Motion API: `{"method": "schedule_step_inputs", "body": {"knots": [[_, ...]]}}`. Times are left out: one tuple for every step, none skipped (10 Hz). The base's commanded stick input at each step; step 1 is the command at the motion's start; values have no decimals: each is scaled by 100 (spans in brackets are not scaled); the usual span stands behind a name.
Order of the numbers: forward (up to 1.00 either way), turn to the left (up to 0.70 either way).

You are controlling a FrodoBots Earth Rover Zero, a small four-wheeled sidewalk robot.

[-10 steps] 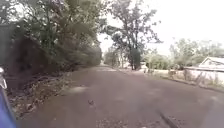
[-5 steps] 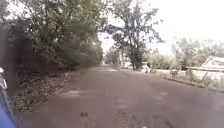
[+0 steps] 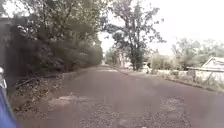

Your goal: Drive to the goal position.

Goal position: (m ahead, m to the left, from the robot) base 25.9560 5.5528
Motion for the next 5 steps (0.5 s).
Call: {"method": "schedule_step_inputs", "body": {"knots": [[70,-1],[70,-1],[70,-1],[70,-1],[70,-1]]}}
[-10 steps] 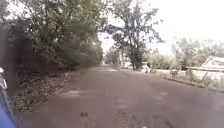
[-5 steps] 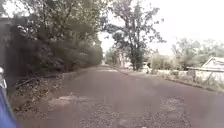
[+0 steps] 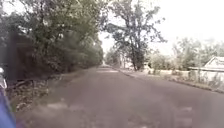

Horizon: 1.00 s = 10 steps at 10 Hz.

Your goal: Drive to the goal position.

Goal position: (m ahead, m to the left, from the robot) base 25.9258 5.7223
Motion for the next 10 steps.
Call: {"method": "schedule_step_inputs", "body": {"knots": [[70,-1],[70,-1],[70,-1],[70,-1],[70,-1],[70,-1],[70,-1],[70,-1],[70,-1],[70,-1]]}}
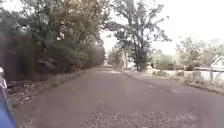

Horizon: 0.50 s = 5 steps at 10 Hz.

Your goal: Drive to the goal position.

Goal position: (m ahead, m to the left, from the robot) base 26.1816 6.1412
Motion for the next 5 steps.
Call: {"method": "schedule_step_inputs", "body": {"knots": [[70,2],[70,18],[70,30],[70,30],[70,6]]}}
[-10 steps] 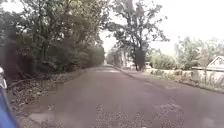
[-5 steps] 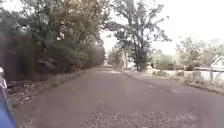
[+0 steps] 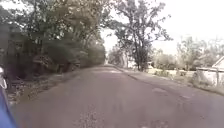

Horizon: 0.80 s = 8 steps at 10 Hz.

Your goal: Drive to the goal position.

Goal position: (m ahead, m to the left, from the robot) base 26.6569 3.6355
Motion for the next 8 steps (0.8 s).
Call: {"method": "schedule_step_inputs", "body": {"knots": [[70,2],[70,-1],[70,-1],[70,-1],[70,-1],[70,-1],[70,-1],[70,-1]]}}
